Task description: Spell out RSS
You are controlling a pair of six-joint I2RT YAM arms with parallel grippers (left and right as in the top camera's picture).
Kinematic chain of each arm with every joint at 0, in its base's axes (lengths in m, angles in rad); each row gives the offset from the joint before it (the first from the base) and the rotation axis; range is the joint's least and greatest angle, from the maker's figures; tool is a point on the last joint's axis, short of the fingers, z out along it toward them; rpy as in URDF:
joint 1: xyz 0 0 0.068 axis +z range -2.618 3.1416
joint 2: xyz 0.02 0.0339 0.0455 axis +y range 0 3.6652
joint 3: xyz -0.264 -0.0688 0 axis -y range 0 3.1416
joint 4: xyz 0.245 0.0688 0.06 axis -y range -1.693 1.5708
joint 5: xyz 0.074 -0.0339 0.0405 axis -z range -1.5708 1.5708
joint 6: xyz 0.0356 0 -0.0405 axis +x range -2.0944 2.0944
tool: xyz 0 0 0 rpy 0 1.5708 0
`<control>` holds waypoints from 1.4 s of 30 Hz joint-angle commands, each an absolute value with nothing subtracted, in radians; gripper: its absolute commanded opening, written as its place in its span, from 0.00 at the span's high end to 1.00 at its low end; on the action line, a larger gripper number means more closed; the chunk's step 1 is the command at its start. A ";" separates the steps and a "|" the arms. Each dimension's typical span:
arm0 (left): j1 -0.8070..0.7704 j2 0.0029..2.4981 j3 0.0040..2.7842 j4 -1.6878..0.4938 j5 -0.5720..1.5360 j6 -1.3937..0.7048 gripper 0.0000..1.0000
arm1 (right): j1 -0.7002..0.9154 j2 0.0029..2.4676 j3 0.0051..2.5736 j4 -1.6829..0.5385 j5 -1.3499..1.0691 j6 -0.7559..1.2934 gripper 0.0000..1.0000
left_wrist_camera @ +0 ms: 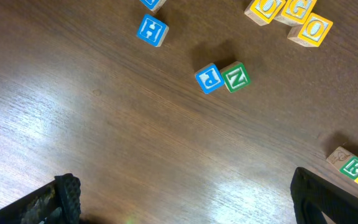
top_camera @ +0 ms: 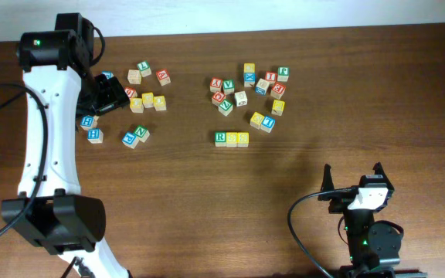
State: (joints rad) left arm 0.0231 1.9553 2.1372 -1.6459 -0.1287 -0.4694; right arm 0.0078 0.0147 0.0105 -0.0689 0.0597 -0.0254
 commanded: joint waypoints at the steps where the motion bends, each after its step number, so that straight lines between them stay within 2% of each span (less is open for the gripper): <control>1: 0.027 1.956 2.134 -1.647 -0.139 -0.485 0.01 | -0.001 0.003 0.006 -0.079 0.057 -0.014 0.02; 6: 0.027 1.956 2.134 -1.647 -0.139 -0.485 0.01 | -0.001 0.003 0.006 -0.079 0.057 -0.014 0.01; 9: 0.027 1.956 2.134 -1.647 -0.218 -0.455 0.01 | -0.001 0.003 0.006 -0.079 0.057 -0.014 0.02; 17: 0.027 1.955 2.134 -1.663 -0.217 -0.455 0.01 | -0.001 0.003 0.006 -0.079 0.057 -0.014 0.02; 22: 0.026 1.880 2.114 -1.608 -0.140 -0.456 0.01 | -0.001 0.003 0.006 -0.079 0.057 -0.014 0.02; 27: 0.006 1.713 1.930 -1.471 -0.128 -0.450 0.01 | -0.001 0.003 0.006 -0.079 0.057 -0.014 0.02; 35: -0.079 1.389 1.495 -1.160 -0.045 -0.191 0.01 | -0.001 0.003 0.006 -0.079 0.057 -0.014 0.02; 42: -0.102 1.042 1.173 -1.000 0.014 -0.198 0.01 | -0.001 0.003 0.006 -0.079 0.057 -0.014 0.02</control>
State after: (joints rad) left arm -0.1028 1.2053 1.2789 -1.0080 -0.0284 -0.2234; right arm 0.0071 0.0139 0.0105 -0.0692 0.0593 -0.0250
